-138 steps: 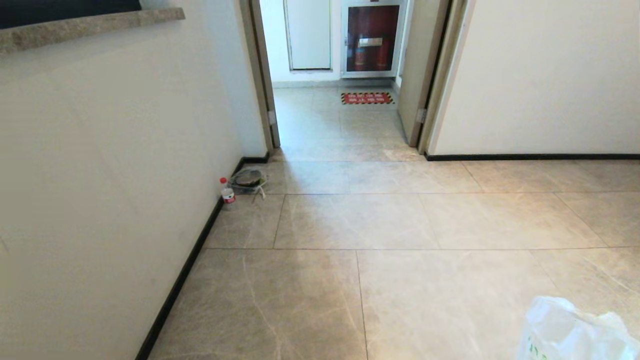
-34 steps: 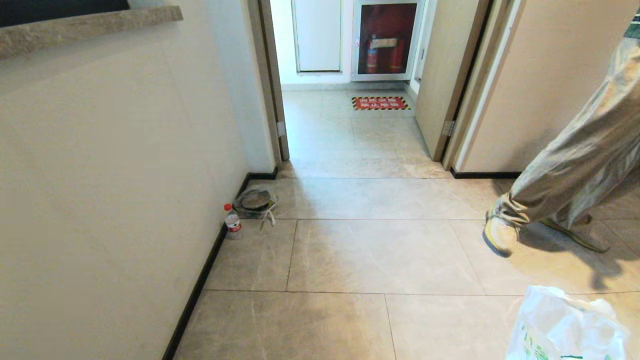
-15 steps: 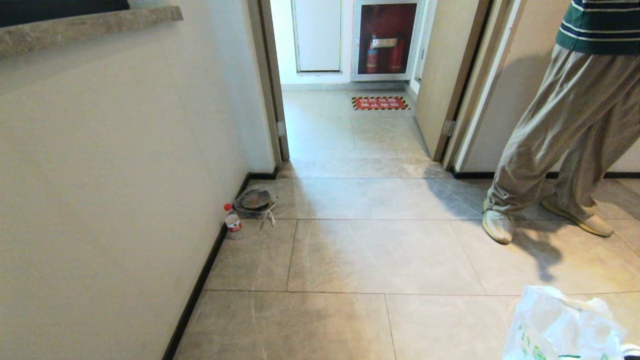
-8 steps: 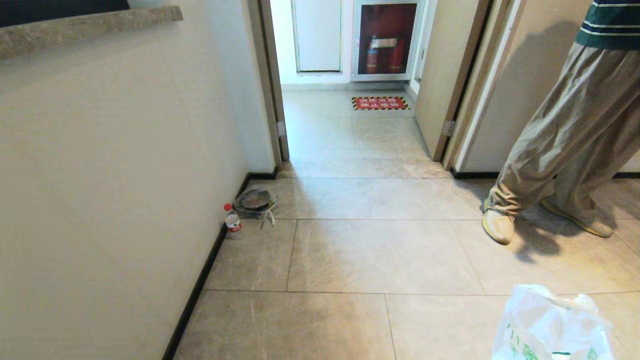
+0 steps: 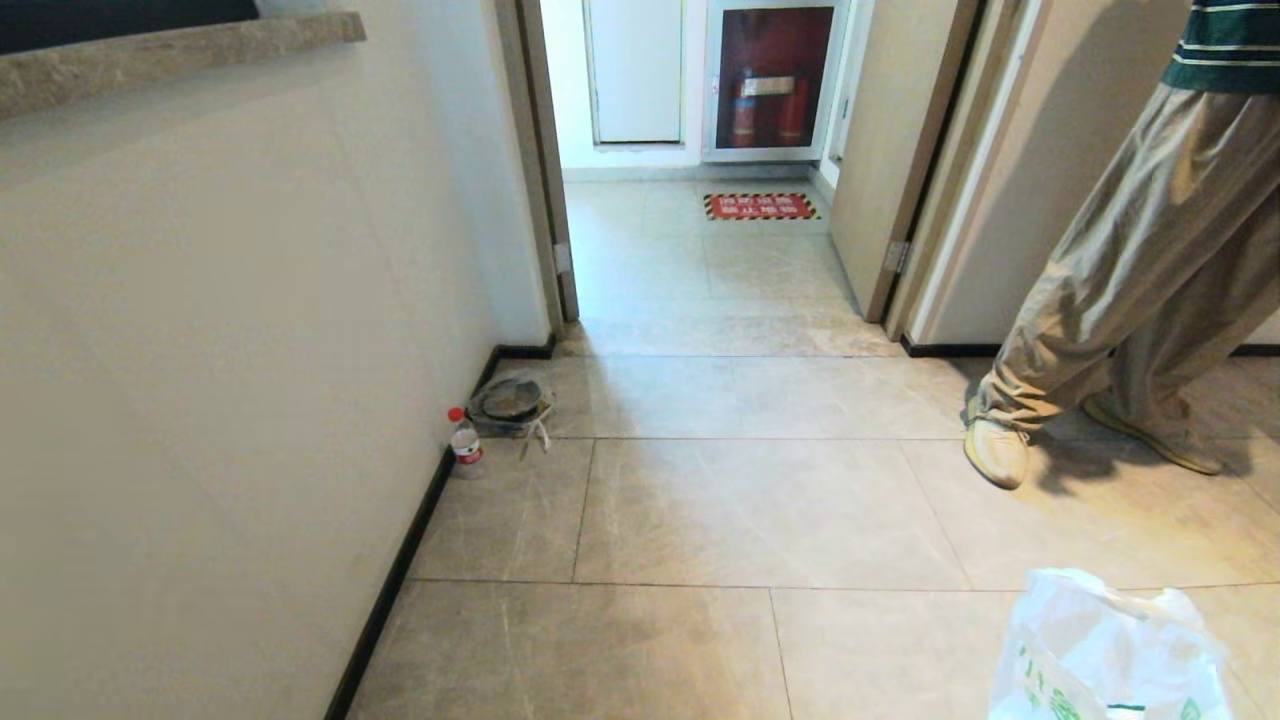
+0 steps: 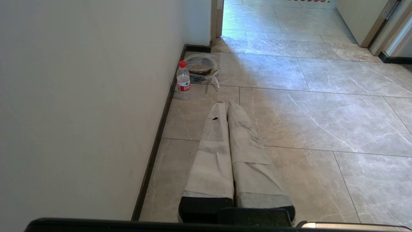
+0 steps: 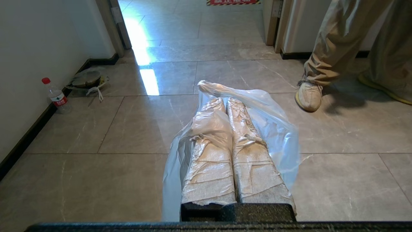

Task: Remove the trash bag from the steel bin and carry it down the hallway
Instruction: Put the trash bag at the door

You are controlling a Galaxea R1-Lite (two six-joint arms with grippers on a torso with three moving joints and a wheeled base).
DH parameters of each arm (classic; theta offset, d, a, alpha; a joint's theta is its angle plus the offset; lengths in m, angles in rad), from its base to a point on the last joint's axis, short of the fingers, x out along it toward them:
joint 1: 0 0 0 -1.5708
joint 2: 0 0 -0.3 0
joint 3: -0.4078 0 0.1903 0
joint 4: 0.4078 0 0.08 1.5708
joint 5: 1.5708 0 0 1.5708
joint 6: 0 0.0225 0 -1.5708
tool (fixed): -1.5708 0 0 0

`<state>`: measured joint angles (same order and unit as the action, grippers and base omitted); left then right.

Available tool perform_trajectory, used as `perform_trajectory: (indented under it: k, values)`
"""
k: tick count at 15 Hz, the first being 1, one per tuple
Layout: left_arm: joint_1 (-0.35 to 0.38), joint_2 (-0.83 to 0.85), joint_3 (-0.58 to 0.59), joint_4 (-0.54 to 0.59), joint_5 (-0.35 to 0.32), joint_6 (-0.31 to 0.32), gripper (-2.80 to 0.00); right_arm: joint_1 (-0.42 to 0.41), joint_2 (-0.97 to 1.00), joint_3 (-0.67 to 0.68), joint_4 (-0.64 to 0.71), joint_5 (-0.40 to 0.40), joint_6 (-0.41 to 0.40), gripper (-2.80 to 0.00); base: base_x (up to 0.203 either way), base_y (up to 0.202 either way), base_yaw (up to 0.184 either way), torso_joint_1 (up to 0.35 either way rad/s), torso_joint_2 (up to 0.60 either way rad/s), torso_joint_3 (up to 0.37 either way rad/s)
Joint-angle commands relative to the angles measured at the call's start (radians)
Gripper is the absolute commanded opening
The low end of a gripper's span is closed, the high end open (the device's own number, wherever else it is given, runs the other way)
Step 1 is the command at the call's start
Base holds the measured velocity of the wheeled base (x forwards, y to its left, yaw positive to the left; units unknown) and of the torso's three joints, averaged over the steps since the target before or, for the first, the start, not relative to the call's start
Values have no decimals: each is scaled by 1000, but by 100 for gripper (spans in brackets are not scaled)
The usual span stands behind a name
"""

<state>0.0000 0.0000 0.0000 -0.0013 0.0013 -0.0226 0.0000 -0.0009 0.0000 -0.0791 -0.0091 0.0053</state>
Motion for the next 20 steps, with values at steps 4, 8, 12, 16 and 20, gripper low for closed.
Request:
perform_trajectory:
  k: [4,8,12,16,20]
  values:
    - [0,0,2,0,0,0,-280,0,-1,31,-2,0,-7,-280,0,0,0,0,0,0]
    - [0,0,0,0,0,0,-280,0,-1,31,-1,0,-8,-280,0,0,0,0,0,0]
    - [0,0,0,0,0,0,-280,0,-1,31,-1,0,-8,-280,0,0,0,0,0,0]
    - [0,0,0,0,0,0,-280,0,-1,31,-1,0,-7,-280,3,2,-64,2,3,0]
    - [0,0,0,0,0,0,-280,0,-1,31,-1,0,-7,-280,1,9,-169,2,0,1]
